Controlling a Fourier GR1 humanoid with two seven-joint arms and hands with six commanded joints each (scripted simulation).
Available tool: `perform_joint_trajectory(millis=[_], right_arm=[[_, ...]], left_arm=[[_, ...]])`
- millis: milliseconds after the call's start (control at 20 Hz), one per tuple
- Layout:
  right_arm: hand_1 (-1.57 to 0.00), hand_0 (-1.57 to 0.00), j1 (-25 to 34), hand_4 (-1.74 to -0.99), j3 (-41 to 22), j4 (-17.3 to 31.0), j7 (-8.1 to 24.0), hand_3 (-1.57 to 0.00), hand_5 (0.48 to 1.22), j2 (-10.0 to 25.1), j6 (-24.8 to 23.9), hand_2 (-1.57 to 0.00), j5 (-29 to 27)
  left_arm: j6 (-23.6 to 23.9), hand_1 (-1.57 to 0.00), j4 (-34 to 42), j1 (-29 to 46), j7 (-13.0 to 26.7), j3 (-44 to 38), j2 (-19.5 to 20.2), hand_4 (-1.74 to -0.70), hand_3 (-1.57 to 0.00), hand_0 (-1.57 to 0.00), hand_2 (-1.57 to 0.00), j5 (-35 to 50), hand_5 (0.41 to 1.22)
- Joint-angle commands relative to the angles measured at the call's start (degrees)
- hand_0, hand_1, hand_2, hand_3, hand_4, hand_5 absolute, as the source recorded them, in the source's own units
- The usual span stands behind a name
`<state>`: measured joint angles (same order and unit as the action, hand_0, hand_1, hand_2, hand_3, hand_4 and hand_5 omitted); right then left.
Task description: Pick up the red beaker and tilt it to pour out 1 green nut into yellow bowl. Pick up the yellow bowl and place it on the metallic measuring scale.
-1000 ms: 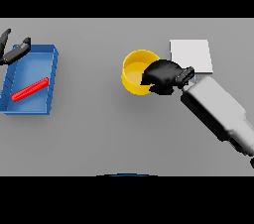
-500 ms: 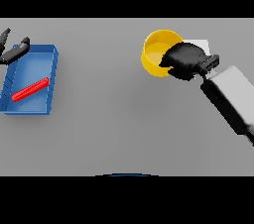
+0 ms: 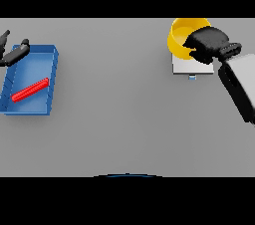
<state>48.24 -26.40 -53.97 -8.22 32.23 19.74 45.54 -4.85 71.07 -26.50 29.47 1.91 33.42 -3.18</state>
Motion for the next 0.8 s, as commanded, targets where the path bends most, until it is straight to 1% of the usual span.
perform_joint_trajectory(millis=[0, 50, 100, 150, 200, 300, 350, 400, 500, 550, 600, 650, 700, 750], right_arm=[[-1.57, -1.57, 0.5, -1.741, 0.2, 1.7, -0.3, -1.16, 1.221, -0.3, -0.2, -1.53, -0.1], [-1.57, -1.57, 0.1, -1.741, 0.4, 3.1, -0.9, -1.17, 1.221, -0.3, -1.2, -1.52, -0.1], [-1.57, -1.57, 0.6, -1.741, 0.4, 5.7, -1.3, -1.18, 1.221, -0.8, -2.0, -1.5, 0.2], [-1.57, -1.57, 0.9, -1.741, 0.6, 8.1, -2.0, -1.21, 1.221, -1.0, -3.6, -1.48, 0.6], [-1.57, -1.57, 1.1, -1.741, 0.8, 9.4, -2.0, -1.24, 1.221, -1.1, -3.9, -1.45, 0.5], [-1.57, -1.57, 1.9, -1.741, 0.9, 12.2, -3.0, -1.32, 1.221, -1.9, -4.7, -1.41, 0.5], [-1.57, -1.57, 1.5, -1.741, 1.0, 12.4, -3.0, -1.34, 1.221, -2.3, -4.6, -1.4, 0.1], [-1.57, -1.57, 1.4, -1.741, 1.1, 13.7, -3.4, -1.36, 1.221, -2.8, -5.5, -1.39, 0.1], [-1.57, -1.57, 2.1, -1.741, 1.1, 16.2, -3.9, -1.38, 1.221, -3.0, -6.2, -1.38, 0.4], [-1.57, -1.57, 1.7, -1.741, 1.1, 16.6, -4.0, -1.39, 1.221, -3.1, -6.5, -1.38, 0.4], [-1.57, -1.57, 2.3, -1.741, 0.8, 17.3, -3.9, -1.4, 1.221, -3.4, -5.8, -1.38, 0.6], [-1.57, -1.57, 2.5, -1.741, 1.0, 17.6, -3.8, -1.42, 1.221, -3.5, -5.5, -1.38, 0.3], [-1.57, -1.57, 2.3, -1.741, 0.9, 18.0, -4.4, -1.42, 1.221, -3.4, -5.6, -1.38, 0.3], [-1.57, -1.57, 2.5, -1.741, 0.8, 18.2, -4.2, -1.45, 1.221, -3.6, -5.8, -1.37, 0.4]], left_arm=[[-0.1, 0.0, 0.0, -0.6, 1.0, 0.0, 0.1, -0.86, 0.0, 0.0, 0.0, 0.0, 0.768], [0.2, 0.0, 0.8, 0.4, 0.9, 0.0, 0.1, -0.86, 0.0, 0.0, 0.0, 0.0, 0.773], [-0.4, 0.0, 0.4, 0.6, 1.2, -0.2, 0.6, -0.86, 0.0, 0.0, 0.0, 0.2, 0.779], [-0.2, 0.0, 0.2, -0.1, 1.6, 0.4, 0.1, -0.86, 0.0, 0.0, 0.0, -0.4, 0.784], [-0.1, 0.0, -0.4, -0.8, 2.1, 0.6, -0.1, -0.86, 0.0, 0.0, 0.0, -0.6, 0.789], [-0.1, 0.0, -1.6, -1.2, 1.2, 0.8, 0.0, -0.86, 0.0, 0.0, 0.0, -1.3, 0.802], [-0.1, 0.0, -1.8, -1.4, 1.1, 0.6, 0.1, -0.86, 0.0, 0.0, 0.0, -1.2, 0.804], [-0.1, 0.0, -1.6, -1.5, 0.6, 0.5, 0.0, -0.86, 0.0, 0.0, 0.0, -1.0, 0.807], [-0.3, 0.0, -1.7, -1.4, 1.4, 0.5, 0.2, -0.85, 0.0, 0.0, 0.0, -1.0, 0.807], [-0.2, 0.0, -1.2, -0.7, 1.0, 0.5, 0.2, -0.85, 0.0, 0.0, 0.0, -0.9, 0.802], [-0.5, 0.0, -0.7, -0.2, 0.5, 0.4, 0.2, -0.85, 0.0, 0.0, 0.0, -0.5, 0.799], [-0.6, 0.0, -1.2, -0.8, 0.9, 0.5, 0.2, -0.85, 0.0, 0.0, 0.0, -0.6, 0.796], [-0.6, 0.0, -0.7, -0.7, 0.9, 0.7, 0.2, -0.84, 0.0, 0.0, 0.0, -0.8, 0.788], [-0.6, 0.0, -0.7, -1.0, 2.0, 0.6, 0.2, -0.84, 0.0, 0.0, 0.0, -0.6, 0.783]])
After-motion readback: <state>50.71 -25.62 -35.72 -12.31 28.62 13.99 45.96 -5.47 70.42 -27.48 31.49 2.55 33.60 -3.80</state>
